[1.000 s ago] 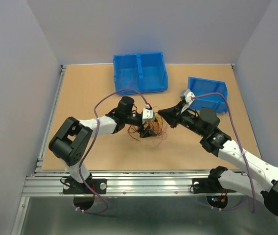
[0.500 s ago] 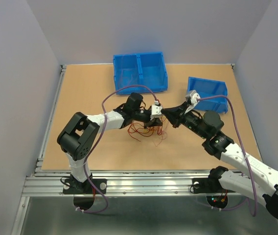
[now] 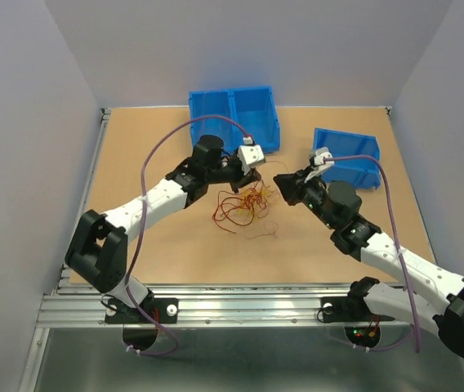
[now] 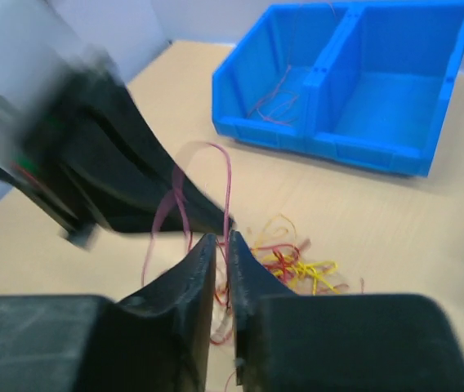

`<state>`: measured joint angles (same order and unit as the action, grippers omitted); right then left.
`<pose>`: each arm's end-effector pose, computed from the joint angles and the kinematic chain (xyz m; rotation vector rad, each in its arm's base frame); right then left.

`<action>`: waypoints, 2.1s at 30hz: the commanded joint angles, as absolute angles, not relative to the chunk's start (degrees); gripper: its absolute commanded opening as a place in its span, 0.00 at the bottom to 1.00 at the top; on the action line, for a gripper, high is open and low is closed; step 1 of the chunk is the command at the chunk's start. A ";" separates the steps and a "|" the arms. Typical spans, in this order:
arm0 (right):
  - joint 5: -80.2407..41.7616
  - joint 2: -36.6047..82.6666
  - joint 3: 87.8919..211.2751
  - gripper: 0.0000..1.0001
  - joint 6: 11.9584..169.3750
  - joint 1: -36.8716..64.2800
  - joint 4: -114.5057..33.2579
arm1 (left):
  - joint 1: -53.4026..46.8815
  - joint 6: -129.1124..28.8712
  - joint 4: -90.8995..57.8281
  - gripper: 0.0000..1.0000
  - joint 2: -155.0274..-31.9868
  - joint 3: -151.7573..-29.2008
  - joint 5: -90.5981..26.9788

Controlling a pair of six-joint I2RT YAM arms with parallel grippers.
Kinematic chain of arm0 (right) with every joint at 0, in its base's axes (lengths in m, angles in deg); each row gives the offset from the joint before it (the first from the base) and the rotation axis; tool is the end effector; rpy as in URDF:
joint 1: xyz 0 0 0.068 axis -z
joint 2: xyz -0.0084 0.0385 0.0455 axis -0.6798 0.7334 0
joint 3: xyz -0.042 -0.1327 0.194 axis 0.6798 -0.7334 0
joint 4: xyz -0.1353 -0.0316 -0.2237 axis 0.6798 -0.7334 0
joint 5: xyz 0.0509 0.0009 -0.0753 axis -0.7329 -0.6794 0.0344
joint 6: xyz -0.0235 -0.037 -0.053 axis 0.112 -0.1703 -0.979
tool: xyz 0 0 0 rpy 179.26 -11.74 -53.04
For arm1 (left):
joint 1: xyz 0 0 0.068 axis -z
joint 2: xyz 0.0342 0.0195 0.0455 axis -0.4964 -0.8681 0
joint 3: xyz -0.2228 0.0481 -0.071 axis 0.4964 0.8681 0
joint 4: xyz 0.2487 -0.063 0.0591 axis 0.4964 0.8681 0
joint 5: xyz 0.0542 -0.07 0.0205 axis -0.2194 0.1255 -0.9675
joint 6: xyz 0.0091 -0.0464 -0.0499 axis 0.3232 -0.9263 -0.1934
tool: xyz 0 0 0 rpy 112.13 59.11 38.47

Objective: Untangle the cables

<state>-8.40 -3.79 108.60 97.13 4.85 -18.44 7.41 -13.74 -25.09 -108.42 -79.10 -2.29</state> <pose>0.2136 0.1629 0.2771 -0.2922 1.5469 0.6650 0.2801 -0.2551 0.2345 1.3378 1.3502 -0.7704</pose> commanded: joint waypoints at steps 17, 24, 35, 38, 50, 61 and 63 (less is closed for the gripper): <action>-20.74 19.01 118.32 0.83 95.63 4.34 -9.53 | 6.72 -19.56 -7.04 0.00 -99.57 -131.75 -30.12; -22.67 23.86 121.49 0.83 95.80 4.33 -9.27 | 6.72 -18.77 -13.97 0.00 -102.73 -138.98 -48.76; -18.81 19.65 118.60 0.84 95.37 4.34 -9.36 | 6.36 -7.61 -20.05 0.00 -117.58 -145.65 -63.18; -17.76 18.16 117.46 0.84 95.10 4.33 -9.44 | 5.40 -4.45 -22.33 0.00 -123.11 -150.57 -65.90; -13.71 14.64 115.17 0.84 94.66 4.34 -9.53 | 0.92 -2.50 -29.20 0.00 -128.67 -151.02 -67.41; -13.45 15.08 115.43 0.84 95.01 4.34 -9.53 | -4.71 -9.53 -26.83 0.00 -127.97 -145.67 -60.13; -13.44 15.34 115.61 0.84 95.01 4.33 -9.44 | -5.93 -11.29 -26.47 0.00 -128.49 -145.40 -58.80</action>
<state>-14.32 16.14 116.17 95.64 4.85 -12.35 -4.18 -7.12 -24.87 -130.65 -146.12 -62.75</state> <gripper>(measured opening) 0.842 0.033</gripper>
